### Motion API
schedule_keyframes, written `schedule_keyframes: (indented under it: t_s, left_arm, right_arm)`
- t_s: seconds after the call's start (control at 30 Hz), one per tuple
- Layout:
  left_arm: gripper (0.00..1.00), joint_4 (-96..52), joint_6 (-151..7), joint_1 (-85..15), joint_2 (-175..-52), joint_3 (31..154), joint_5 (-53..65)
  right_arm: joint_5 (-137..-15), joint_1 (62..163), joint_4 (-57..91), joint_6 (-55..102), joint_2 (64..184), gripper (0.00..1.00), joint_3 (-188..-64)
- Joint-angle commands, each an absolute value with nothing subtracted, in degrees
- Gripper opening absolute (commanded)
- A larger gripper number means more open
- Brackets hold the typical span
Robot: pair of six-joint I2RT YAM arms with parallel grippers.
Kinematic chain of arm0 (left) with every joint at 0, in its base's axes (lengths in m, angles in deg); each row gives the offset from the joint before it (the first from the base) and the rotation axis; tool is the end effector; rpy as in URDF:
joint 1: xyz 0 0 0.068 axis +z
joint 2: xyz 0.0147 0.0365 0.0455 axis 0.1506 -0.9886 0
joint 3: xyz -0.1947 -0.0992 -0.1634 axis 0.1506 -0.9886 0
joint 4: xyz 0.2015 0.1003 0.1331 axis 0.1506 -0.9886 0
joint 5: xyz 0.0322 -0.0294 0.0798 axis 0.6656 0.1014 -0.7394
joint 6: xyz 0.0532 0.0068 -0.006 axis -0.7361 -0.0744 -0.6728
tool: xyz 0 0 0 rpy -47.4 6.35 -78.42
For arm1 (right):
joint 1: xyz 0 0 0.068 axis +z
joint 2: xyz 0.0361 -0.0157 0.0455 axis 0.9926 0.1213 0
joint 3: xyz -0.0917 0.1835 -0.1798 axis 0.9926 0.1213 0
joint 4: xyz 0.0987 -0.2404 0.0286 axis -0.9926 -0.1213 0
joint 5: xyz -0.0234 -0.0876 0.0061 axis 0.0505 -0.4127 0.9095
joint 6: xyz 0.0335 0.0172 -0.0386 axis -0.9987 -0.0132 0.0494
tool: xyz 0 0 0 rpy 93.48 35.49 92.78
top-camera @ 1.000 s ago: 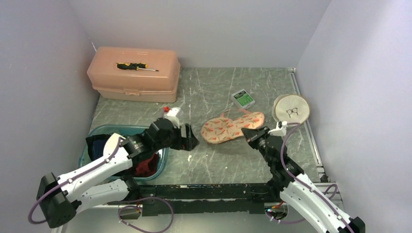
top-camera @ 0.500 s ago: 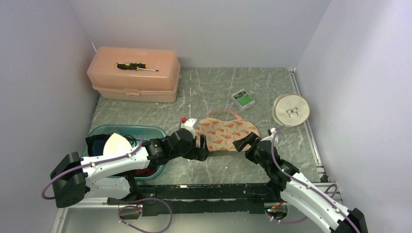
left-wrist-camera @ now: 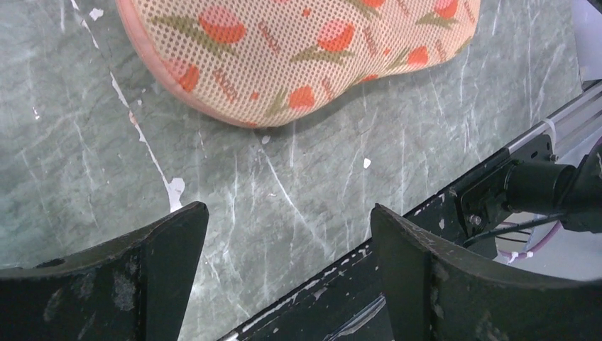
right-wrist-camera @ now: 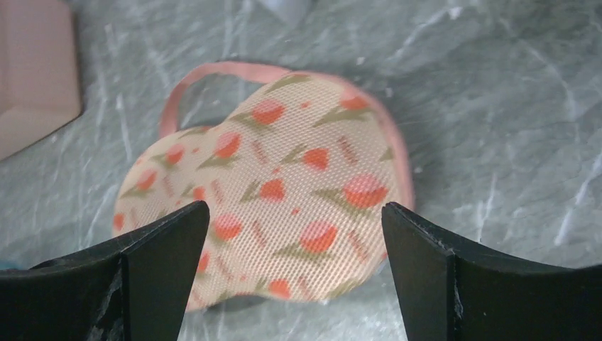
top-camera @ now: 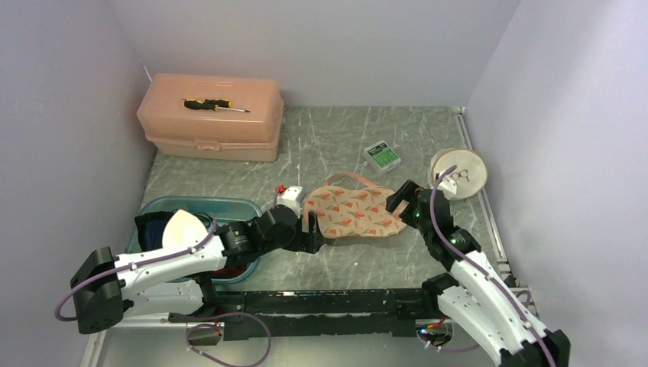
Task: Unzip the laundry bag and remove the bra
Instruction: Place the laundry bag at the center of the board, then pick up the laundry bag at the center of the board.
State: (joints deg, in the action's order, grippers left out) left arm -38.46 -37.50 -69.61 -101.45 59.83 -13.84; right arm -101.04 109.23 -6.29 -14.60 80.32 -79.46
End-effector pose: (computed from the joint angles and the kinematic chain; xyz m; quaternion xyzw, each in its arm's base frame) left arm 0.1208 -0.2026 0.2397 0.0729 0.8914 -0.2970 0.3346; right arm 0.1420 0.0578 0.2419 0.2129 0.8395 0.1683 0.4706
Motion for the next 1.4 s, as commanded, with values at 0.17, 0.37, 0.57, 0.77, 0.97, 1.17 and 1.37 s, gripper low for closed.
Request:
schedule_keyframes:
  t_s: [0.17, 0.37, 0.57, 0.77, 0.97, 1.17, 1.37]
  left_arm:
    - [0.89, -39.31, -35.42, -70.89, -96.64, 56.61, -14.64]
    - [0.90, -38.42, -35.59, -71.17, -94.95, 54.87, -13.60]
    - [0.91, -36.36, -36.12, -71.19, -96.11, 54.13, -14.56]
    - [0.92, -29.22, -36.40, -71.11, -105.62, 55.51, -13.33]
    - [0.93, -27.84, -36.29, -70.45, -114.85, 62.55, -13.03]
    - [0.94, -13.92, -27.62, -66.35, -117.59, 59.36, -1.24]
    - [0.94, -0.73, -15.08, -65.64, -120.57, 54.12, 2.76]
  right_arm:
    - [-82.73, 89.75, 16.57, -9.69, 96.88, 0.89, -74.71]
    - [-73.78, 85.94, 28.40, -12.55, 104.82, 0.87, -71.27]
    - [-69.77, 86.00, 29.25, -16.20, 97.76, 0.76, -63.05]
    - [-67.65, 86.99, 25.92, -23.78, 83.64, 0.68, -53.65]
    - [-71.43, 94.26, 21.08, -31.57, 72.18, 0.66, -49.18]
    - [-77.21, 103.51, 24.09, -35.35, 74.29, 0.70, -49.34]
    - [-76.42, 103.86, 30.22, -40.31, 78.24, 0.55, -49.37]
